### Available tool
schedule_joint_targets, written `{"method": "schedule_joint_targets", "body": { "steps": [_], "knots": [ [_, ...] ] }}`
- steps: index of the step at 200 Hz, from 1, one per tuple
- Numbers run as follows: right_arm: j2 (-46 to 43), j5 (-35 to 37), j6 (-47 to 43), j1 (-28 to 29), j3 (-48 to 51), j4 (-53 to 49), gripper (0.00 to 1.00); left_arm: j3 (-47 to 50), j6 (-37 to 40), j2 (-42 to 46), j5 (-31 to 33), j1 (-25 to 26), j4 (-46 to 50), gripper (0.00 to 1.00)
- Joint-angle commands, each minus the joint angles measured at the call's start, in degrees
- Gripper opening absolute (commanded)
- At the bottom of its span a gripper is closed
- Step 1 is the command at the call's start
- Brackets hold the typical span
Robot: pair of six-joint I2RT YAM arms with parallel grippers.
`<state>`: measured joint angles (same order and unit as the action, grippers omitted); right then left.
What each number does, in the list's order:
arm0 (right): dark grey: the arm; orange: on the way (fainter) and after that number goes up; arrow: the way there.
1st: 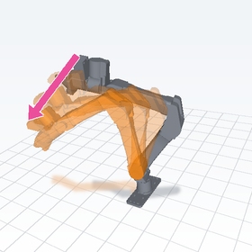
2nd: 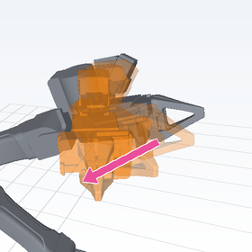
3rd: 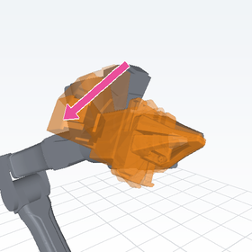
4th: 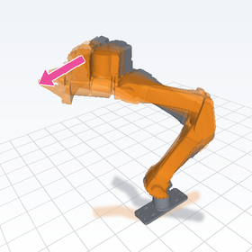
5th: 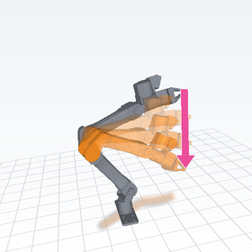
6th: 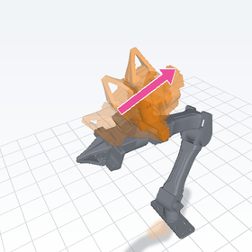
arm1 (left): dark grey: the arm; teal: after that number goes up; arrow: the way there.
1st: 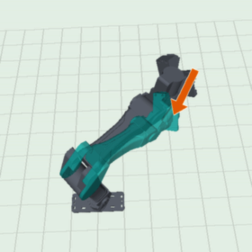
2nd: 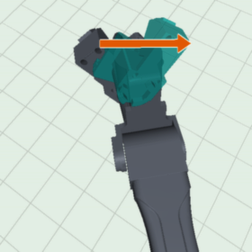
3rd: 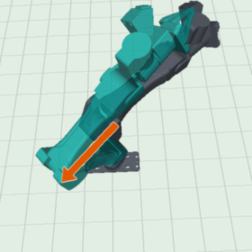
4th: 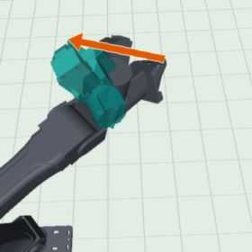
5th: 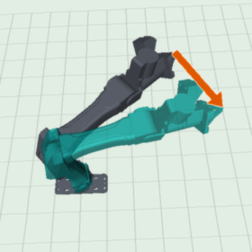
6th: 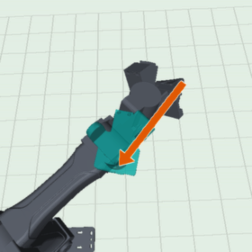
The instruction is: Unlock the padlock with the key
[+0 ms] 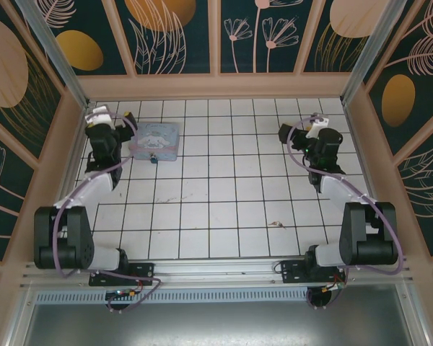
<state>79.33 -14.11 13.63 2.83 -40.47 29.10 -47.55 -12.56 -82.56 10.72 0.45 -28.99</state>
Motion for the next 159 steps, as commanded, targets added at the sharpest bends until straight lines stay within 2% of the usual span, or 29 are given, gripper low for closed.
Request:
{"method": "schedule_joint_targets", "body": {
  "steps": [1,43,84,127,145,159],
  "knots": [
    [0.89,-2.19,1.7,3.46,-3.38,-7.71,0.98,-7.19,-1.19,-5.57,-3.46,0.34,10.95,0.99],
    [0.88,-0.99,4.7,9.04,-6.3,-12.01,0.99,-22.11,-0.08,-17.36,-8.85,-0.8,20.44,0.99],
    [0.17,-0.62,10.11,9.23,-6.89,-12.0,0.99,-32.75,-2.54,-27.2,-14.23,-3.41,27.23,0.99],
    [2.61,1.01,14.02,8.62,-8.27,-14.6,0.99,-34.34,-3.23,-31.92,-16.29,-3.7,27.58,0.99],
    [5.09,4.25,15.68,8.37,-9.95,-18.3,0.99,-33.24,-3.55,-32.65,-19.24,-3.7,27.09,0.98],
    [6.5,4.17,16.08,8.33,-10.09,-19.01,0.99,-31.87,-4.22,-32.57,-21.58,-3.7,25.96,0.98]
  ]
}}
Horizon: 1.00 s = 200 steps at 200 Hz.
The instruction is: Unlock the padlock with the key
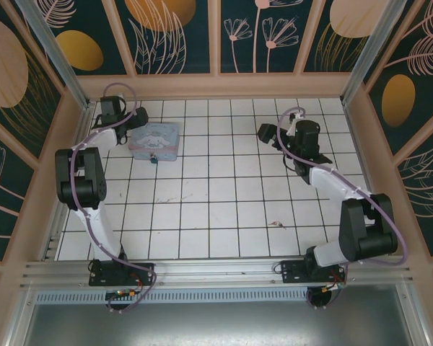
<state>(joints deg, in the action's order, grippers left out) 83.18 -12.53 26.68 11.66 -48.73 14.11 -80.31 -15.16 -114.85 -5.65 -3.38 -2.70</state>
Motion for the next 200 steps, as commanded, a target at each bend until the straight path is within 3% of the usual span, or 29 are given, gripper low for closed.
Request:
{"method": "schedule_joint_targets", "body": {
  "steps": [1,43,102,200],
  "knots": [
    [2.72,2.51,3.08,-0.5,-1.77,-3.97,0.99,0.92,-1.67,-0.29,-5.36,0.12,-0.44,0.99],
    [2.77,-2.0,6.58,-0.48,3.72,1.93,0.99,3.91,-5.09,0.65,-11.73,0.93,-3.12,0.98],
    [0.48,-4.02,12.33,0.08,10.45,8.49,0.97,11.51,-7.66,5.77,-14.55,6.18,-6.83,0.99],
    [-2.39,-0.39,15.9,6.9,13.65,7.18,0.94,31.87,-21.69,21.15,-12.68,22.82,-21.52,0.98]
  ]
}}
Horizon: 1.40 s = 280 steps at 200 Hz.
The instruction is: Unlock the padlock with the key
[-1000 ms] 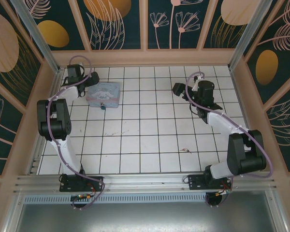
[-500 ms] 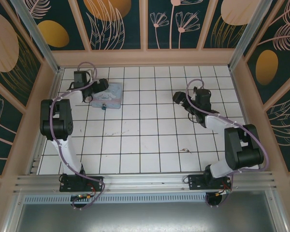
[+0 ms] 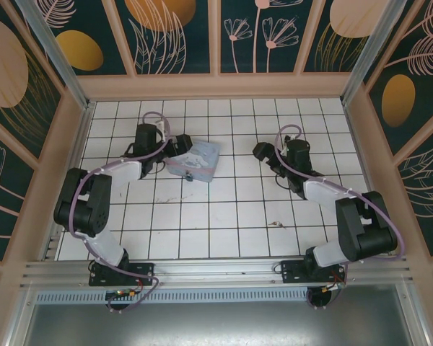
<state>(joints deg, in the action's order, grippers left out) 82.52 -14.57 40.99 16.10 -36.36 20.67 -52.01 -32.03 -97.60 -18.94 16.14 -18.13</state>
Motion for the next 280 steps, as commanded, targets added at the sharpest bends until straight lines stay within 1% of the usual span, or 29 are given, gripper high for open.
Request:
{"method": "schedule_joint_targets", "body": {
  "steps": [1,34,69,82,87,94,117,141,175,206,227,242,280],
  "knots": [
    [-1.79,1.74,1.65,2.63,1.28,0.52,0.94,3.79,-4.98,4.09,0.64,3.47,-6.33,0.98],
    [-3.55,4.78,3.91,7.01,3.09,-0.27,0.94,11.56,-10.09,10.38,2.22,6.97,-11.78,0.98],
    [-4.75,8.3,6.71,12.64,3.78,-0.55,0.94,17.01,-13.21,14.84,2.71,9.81,-15.04,0.99],
    [-4.43,9.7,7.17,14.74,3.26,-1.13,0.94,18.35,-13.46,16.69,5.04,10.27,-15.15,0.99],
    [-4.26,10.44,7.19,14.92,3.01,-1.43,0.94,18.51,-13.2,17.49,6.5,10.27,-14.75,0.98],
    [-3.93,11.37,7.41,16.67,2.56,-1.95,0.94,17.97,-12.01,18.41,8.75,10.24,-13.13,0.99],
    [-2.51,13.0,8.11,19.04,1.18,-2.69,0.94,12.49,-7.68,18.4,16.64,10.23,-3.43,0.99],
    [-1.01,14.2,8.88,20.41,0.16,-2.41,0.94,6.97,-5.63,15.34,20.3,10.06,1.86,0.99],
    [1.06,14.39,10.18,20.64,-1.33,-0.92,0.94,0.73,-3.04,8.24,20.56,9.19,4.25,0.99],
    [3.26,15.18,10.77,20.23,-2.93,-0.53,0.95,-0.65,-0.31,4.96,21.52,7.26,3.34,0.99],
    [4.86,14.24,11.17,19.77,-3.93,0.83,0.95,-0.18,1.03,4.26,17.9,5.55,1.47,0.99],
    [5.58,14.08,11.36,19.6,-4.5,1.5,0.95,-0.11,1.55,3.96,14.78,5.3,0.71,0.99],
    [6.07,12.34,13.56,17.7,-2.5,7.24,0.95,-0.52,-0.5,1.27,8.47,5.33,0.12,0.99]
  ]
}}
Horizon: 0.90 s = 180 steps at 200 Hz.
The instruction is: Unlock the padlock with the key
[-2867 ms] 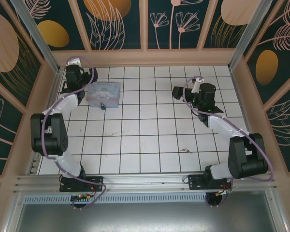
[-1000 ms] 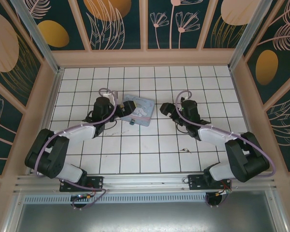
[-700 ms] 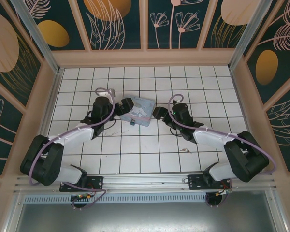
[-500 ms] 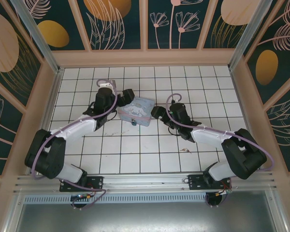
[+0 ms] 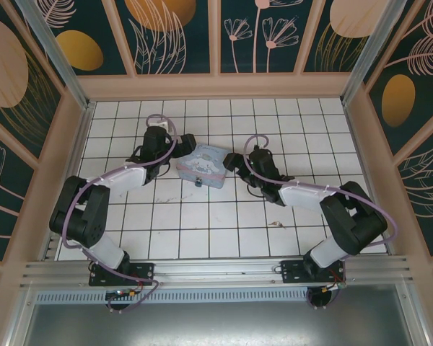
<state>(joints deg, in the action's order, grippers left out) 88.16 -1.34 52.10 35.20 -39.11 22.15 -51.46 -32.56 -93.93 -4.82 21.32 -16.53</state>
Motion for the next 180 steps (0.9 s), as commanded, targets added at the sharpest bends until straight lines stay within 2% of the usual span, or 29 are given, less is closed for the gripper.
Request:
{"method": "schedule_joint_targets", "body": {
  "steps": [1,27,85,180],
  "knots": [
    [0.43,-0.96,2.47,-1.47,0.31,5.86,0.95,-1.08,-0.06,-2.45,-5.82,0.13,-1.57,0.99],
    [0.56,-2.01,3.18,-2.04,0.03,6.86,0.95,0.42,-2.36,-3.01,-9.25,0.45,-4.02,0.99],
    [2.42,-2.88,3.31,-2.0,-1.4,6.5,0.95,4.15,-6.29,-0.65,-11.94,2.94,-7.89,0.99],
    [5.99,-6.61,7.83,-1.9,-2.68,12.54,0.95,17.26,-17.41,9.56,-9.2,6.06,-16.95,0.99]
  ]
}}
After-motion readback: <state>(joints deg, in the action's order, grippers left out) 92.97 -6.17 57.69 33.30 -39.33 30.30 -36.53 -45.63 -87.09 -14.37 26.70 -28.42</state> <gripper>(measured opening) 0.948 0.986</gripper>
